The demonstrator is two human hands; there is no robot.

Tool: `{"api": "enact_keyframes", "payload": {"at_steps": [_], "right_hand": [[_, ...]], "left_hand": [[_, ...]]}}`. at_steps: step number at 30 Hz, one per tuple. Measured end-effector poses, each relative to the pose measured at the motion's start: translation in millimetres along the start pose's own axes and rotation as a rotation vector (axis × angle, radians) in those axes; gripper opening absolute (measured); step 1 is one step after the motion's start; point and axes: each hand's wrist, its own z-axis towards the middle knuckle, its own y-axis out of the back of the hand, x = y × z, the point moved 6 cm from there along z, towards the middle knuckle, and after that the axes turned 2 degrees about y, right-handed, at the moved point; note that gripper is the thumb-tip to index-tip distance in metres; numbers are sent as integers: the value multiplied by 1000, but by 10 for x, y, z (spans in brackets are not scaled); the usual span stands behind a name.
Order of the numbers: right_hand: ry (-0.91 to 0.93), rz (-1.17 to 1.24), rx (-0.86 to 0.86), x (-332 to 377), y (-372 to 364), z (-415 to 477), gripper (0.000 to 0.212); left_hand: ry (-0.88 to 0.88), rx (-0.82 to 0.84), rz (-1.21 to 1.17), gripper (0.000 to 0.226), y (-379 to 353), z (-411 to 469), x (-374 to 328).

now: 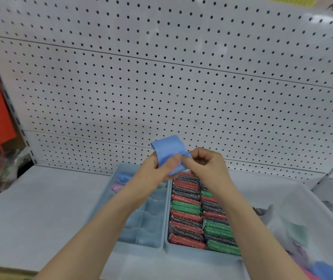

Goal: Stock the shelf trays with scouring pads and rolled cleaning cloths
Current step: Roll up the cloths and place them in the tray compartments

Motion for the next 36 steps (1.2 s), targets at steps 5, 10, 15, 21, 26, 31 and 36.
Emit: {"api": "enact_keyframes", "payload": {"at_steps": [5, 10, 15, 21, 26, 31, 36], "right_hand": [[-12, 46, 29, -44, -74, 44, 25], [-191, 277, 241, -161, -235, 14, 41], [-253, 503, 386, -253, -408, -33, 42], [-319, 525, 312, -453, -578, -108, 38], [-333, 411, 285, -644, -741, -135, 32], [-396, 174, 321, -845, -854, -37, 21], [-456, 66, 416, -1049, -938, 158, 25]], "left_hand": [[-103, -211, 120, 48, 171, -60, 38], [-151, -204, 47, 28, 301, -144, -5], [-180, -186, 14, 33, 448, -210, 47], [-110, -199, -15, 31, 585, -261, 233], [60, -191, -117, 19, 719, -245, 539], [41, -201, 74, 14, 902, -147, 748], [51, -169, 202, 23, 1119, 26, 929]]}}
